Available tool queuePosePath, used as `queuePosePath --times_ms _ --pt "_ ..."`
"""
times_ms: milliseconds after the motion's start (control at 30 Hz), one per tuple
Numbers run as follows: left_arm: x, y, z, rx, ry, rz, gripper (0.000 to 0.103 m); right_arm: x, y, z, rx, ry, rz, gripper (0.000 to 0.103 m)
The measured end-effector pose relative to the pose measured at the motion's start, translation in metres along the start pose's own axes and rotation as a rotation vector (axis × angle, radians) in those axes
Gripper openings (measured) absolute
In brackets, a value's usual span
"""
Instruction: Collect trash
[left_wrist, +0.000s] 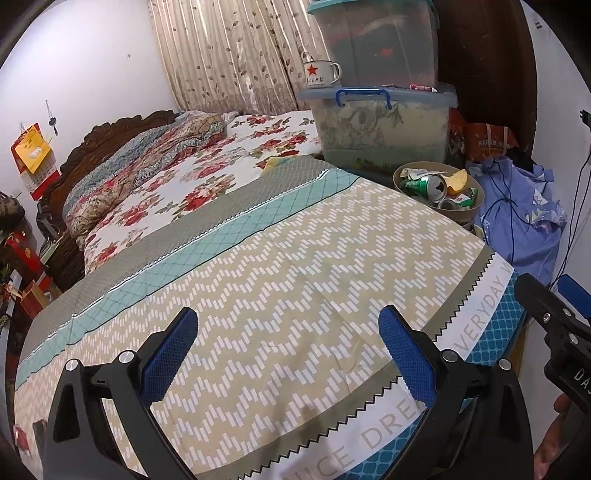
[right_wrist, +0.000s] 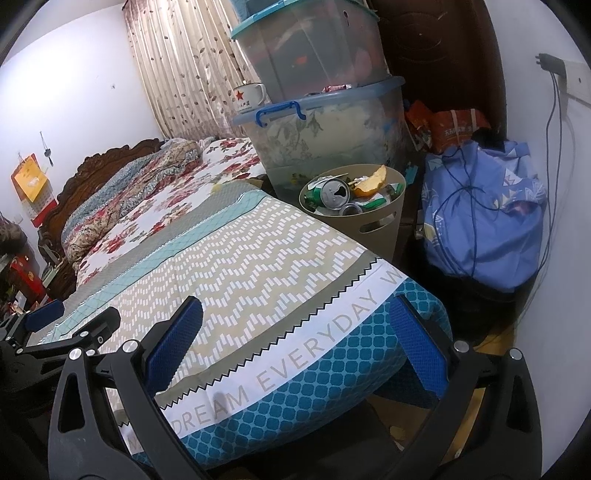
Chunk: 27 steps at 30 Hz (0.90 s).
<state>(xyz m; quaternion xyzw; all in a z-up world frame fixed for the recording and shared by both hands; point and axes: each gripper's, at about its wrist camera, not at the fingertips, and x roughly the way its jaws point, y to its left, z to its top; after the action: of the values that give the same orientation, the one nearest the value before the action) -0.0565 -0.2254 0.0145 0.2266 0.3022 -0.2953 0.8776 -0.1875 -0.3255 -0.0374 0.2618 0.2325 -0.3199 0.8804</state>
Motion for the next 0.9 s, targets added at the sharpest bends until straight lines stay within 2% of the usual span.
queuePosePath --times_ms 900 --pt "0.0002 0.001 -0.0013 0.014 0.022 0.02 0.094 0.0028 0.004 -0.0021 -0.001 0.028 0.029 0.1"
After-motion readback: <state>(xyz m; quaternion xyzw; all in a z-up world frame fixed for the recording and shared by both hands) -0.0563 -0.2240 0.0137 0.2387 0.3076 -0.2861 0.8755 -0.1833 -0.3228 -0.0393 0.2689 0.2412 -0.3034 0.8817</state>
